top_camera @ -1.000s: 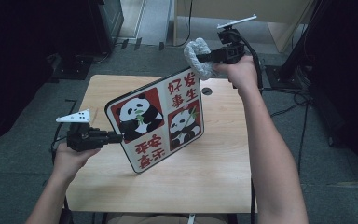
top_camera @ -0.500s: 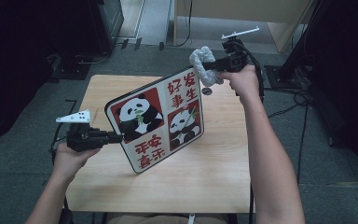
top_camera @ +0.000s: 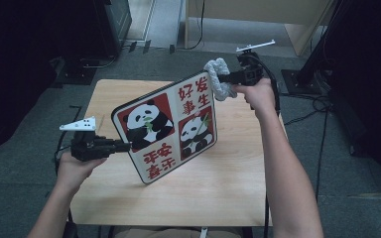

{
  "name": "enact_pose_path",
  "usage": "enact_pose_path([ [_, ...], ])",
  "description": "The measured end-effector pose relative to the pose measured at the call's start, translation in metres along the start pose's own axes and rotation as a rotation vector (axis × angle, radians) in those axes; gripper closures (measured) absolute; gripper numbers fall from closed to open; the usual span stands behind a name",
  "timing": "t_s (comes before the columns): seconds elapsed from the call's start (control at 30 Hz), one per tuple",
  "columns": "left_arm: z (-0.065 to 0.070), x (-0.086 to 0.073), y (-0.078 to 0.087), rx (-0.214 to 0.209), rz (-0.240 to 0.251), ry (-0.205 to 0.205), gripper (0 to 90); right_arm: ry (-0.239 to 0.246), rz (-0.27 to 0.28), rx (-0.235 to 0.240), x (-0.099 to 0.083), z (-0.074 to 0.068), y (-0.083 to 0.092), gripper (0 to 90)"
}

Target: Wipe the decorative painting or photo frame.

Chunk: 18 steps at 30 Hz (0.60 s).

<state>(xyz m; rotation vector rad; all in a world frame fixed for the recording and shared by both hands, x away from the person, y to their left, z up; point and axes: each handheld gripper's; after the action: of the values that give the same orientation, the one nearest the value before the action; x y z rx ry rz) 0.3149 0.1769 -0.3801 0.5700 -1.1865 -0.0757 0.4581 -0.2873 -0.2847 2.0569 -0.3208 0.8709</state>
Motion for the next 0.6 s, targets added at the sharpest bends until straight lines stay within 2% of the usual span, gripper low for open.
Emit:
enact_pose_path([
  [0.23,0.000,0.000,0.000,-0.002,0.001,0.000,78.8,-0.022,0.003,0.004,-0.013,0.006,-0.006,65.8],
  [0.6,-0.001,0.000,0.000,-0.003,0.000,0.002,78.8,-0.029,0.001,-0.007,-0.033,0.012,-0.014,65.9],
])
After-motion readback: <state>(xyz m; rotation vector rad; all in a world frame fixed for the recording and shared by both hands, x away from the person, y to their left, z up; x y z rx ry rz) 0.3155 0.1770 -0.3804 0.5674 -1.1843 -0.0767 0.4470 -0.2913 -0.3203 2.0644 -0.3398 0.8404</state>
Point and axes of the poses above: each handheld gripper's, and its own axes: y roughly backward along the jaws, x roughly out of its top, z roughly to its right, and after that the axes turned 7 degrees about -y, right-handed
